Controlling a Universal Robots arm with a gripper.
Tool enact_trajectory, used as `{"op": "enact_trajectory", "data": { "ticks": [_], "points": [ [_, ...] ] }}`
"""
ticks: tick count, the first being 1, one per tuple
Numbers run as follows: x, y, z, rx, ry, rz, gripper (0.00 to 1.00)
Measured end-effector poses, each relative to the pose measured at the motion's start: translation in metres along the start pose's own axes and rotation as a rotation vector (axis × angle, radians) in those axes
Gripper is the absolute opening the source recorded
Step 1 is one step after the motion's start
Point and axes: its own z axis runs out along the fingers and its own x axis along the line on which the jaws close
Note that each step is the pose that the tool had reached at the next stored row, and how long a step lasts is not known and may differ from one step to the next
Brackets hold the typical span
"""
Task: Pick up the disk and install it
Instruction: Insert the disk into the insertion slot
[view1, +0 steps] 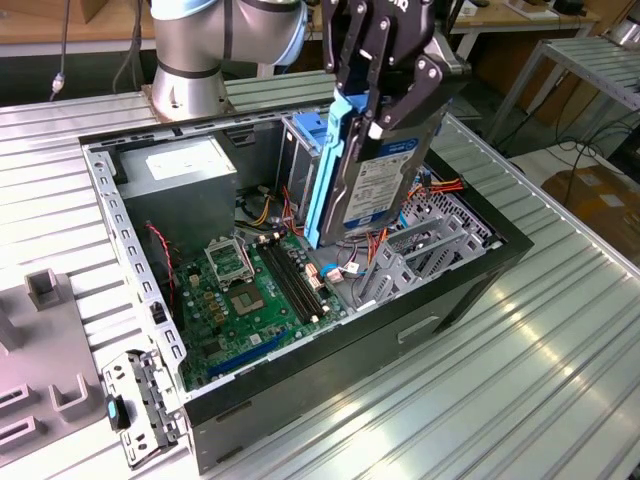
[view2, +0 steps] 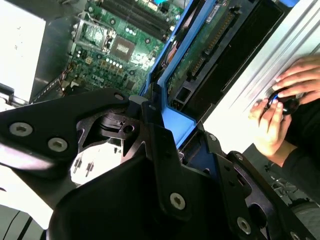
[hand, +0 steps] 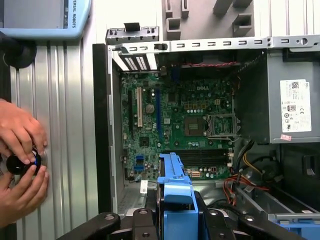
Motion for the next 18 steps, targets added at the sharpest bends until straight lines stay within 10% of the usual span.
{"op": "enact_trajectory", "data": {
  "ticks": [3, 18],
  "points": [
    [-0.0004, -0.0109, 0.0005, 0.0001, -0.0001, 0.000, 0.37],
    [-0.0001, -0.0129, 0.0033, 0.0000, 0.0000, 0.000, 0.37]
  ]
}}
